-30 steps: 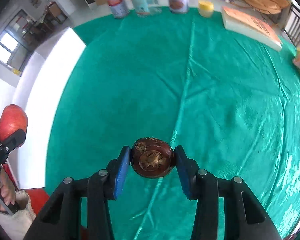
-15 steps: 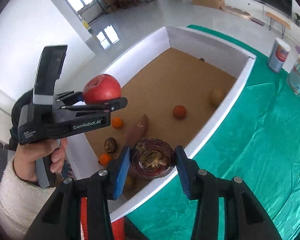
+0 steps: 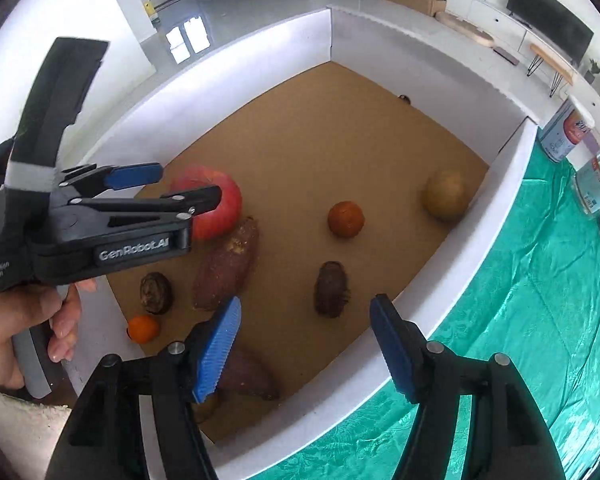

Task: Organize fruits

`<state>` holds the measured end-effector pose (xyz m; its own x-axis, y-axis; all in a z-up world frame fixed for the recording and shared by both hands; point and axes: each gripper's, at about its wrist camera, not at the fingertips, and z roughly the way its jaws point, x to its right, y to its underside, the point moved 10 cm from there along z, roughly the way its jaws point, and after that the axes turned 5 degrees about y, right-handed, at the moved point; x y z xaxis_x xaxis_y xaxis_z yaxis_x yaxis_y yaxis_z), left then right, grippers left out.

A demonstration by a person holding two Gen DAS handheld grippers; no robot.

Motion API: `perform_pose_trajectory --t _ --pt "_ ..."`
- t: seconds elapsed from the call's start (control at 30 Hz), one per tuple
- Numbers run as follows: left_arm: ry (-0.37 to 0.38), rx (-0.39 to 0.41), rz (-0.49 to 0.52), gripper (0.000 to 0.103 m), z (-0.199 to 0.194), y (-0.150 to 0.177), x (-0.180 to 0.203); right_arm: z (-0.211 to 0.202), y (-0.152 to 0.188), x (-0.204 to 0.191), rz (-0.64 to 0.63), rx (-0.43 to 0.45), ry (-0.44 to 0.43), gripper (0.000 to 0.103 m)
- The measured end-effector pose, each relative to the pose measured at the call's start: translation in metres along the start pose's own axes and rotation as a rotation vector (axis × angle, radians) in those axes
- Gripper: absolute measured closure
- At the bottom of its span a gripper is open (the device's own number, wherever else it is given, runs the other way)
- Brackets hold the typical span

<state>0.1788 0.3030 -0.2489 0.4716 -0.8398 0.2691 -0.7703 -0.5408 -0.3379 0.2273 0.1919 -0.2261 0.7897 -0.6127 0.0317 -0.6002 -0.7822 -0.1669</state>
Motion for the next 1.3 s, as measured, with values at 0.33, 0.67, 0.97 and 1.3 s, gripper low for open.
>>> perform_pose_trajectory --t 0.33,0.67,0.97,1.3 --pt "-0.280 0.291 0.129 0.010 -0.115 -0.004 0.021 -0.077 0.008 0.022 0.018 0.138 0.041 0.010" --pt "-0.247 0.226 0.070 0.011 -0.127 0.032 0.020 -0.087 0.033 0.012 0.068 0.131 -0.007 0.010" --pt "-0.300 0.233 0.055 0.011 -0.139 0.042 0.005 -0.095 0.036 -0.009 0.037 0.125 0.013 0.010" --pt "-0.184 0.144 -0.001 0.005 -0.134 0.055 -0.001 -0.087 0.039 -0.024 0.018 0.089 0.031 0.010"
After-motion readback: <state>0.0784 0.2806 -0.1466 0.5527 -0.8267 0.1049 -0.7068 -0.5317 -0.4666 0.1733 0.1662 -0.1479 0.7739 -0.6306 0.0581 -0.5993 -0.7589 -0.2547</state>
